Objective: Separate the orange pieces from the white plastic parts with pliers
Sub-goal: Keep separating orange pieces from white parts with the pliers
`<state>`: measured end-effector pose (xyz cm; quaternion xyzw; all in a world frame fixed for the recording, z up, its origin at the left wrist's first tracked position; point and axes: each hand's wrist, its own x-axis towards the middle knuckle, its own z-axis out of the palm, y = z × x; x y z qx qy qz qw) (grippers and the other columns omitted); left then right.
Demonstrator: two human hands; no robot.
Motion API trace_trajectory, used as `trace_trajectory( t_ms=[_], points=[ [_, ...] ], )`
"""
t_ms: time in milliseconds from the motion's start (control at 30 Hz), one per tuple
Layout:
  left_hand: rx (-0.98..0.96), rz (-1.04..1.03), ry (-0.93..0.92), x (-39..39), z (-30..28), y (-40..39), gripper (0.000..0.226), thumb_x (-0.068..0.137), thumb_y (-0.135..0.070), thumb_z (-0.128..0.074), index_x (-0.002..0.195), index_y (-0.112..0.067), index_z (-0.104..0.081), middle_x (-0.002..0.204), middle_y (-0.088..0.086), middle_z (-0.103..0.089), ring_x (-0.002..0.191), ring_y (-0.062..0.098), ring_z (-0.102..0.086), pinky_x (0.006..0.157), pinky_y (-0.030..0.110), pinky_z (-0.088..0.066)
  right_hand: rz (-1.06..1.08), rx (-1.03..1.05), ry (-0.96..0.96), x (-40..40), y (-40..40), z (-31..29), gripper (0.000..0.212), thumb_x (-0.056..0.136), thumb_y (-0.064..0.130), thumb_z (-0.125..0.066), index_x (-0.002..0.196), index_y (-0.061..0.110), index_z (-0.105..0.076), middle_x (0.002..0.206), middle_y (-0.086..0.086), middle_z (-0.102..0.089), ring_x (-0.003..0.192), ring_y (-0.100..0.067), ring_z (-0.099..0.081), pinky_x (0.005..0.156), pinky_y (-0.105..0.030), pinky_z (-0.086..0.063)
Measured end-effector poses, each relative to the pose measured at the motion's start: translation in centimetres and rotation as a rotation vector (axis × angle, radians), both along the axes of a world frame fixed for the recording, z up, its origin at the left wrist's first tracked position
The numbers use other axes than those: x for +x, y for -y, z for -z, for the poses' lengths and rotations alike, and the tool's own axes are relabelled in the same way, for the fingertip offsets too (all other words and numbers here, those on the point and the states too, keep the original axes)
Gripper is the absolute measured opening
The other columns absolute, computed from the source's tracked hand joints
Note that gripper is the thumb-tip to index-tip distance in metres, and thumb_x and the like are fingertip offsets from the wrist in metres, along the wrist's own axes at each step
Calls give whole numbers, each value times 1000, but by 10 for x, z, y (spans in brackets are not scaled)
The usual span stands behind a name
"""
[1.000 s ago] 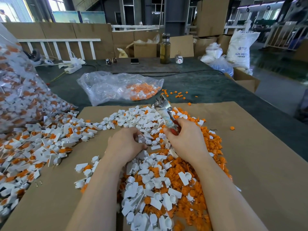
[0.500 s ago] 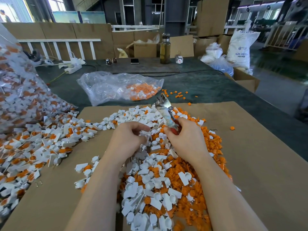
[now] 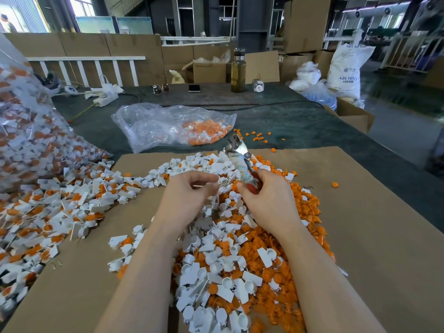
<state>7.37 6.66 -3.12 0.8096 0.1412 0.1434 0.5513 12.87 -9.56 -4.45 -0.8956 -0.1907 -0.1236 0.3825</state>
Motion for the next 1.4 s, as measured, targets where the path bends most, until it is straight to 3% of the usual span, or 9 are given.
trace_trajectory(
  t_ms=[133,200,300,400,533,767,867,1133,1400],
  points=[
    [-114,-1,17,2,1,3,12,94,-20,-67,91,-29,-72,79,-15,-75,75,2,-73,83,33,-57,0,7,6,0,0,0,19,91,39,-62,79,28,-52,66,15,-51,59,-3,-50,51,-15,-30],
    [-182,-15,4,3,3,3,13,92,-17,-68,90,-28,-75,80,-11,-76,79,6,-73,86,34,-56,-1,10,6,0,0,0,18,91,39,-62,80,28,-52,66,15,-51,60,-3,-51,51,-16,-30],
    [-286,-53,36,5,4,2,9,89,-20,-72,86,-26,-77,83,-9,-77,74,6,-72,77,29,-57,-1,15,2,0,0,-1,18,91,39,-62,81,27,-53,67,16,-51,60,-3,-51,51,-16,-31],
    [-254,-57,44,4,5,3,6,86,-23,-76,85,-29,-78,83,-12,-76,68,4,-71,72,25,-56,1,16,-3,0,0,-1,18,91,39,-61,82,26,-54,67,16,-52,61,-3,-51,52,-17,-32],
    [-267,-39,52,4,4,4,24,82,-8,-78,96,-27,-73,90,-9,-77,79,11,-73,79,28,-58,-2,26,-14,-1,0,-1,16,91,40,-60,85,25,-57,70,14,-55,63,-4,-54,52,-17,-33],
    [-535,-5,108,3,0,5,25,81,-2,-75,98,-19,-75,94,0,-78,83,10,-74,74,24,-53,-3,63,15,-3,0,-3,17,91,38,-62,82,26,-54,67,15,-52,60,-4,-51,51,-16,-30],
    [-605,12,106,2,-2,7,23,85,-1,-71,102,-16,-75,95,5,-78,86,17,-75,76,28,-58,-14,91,23,-4,-1,-2,14,91,35,-63,87,23,-58,71,18,-54,64,-3,-53,54,-17,-33],
    [-579,-37,132,1,-2,16,19,81,-2,-77,97,-7,-69,85,10,-77,83,23,-75,78,30,-58,-56,212,18,-7,0,-5,12,91,30,-65,97,19,-63,81,15,-63,73,-2,-60,61,-17,-45],
    [-566,-47,148,-2,-7,24,17,80,-8,-78,96,-16,-76,78,5,-77,64,13,-72,56,17,-54,-60,259,21,-10,-3,-6,11,91,33,-65,96,25,-60,83,14,-65,75,-3,-63,67,-28,-56]
  ],
)
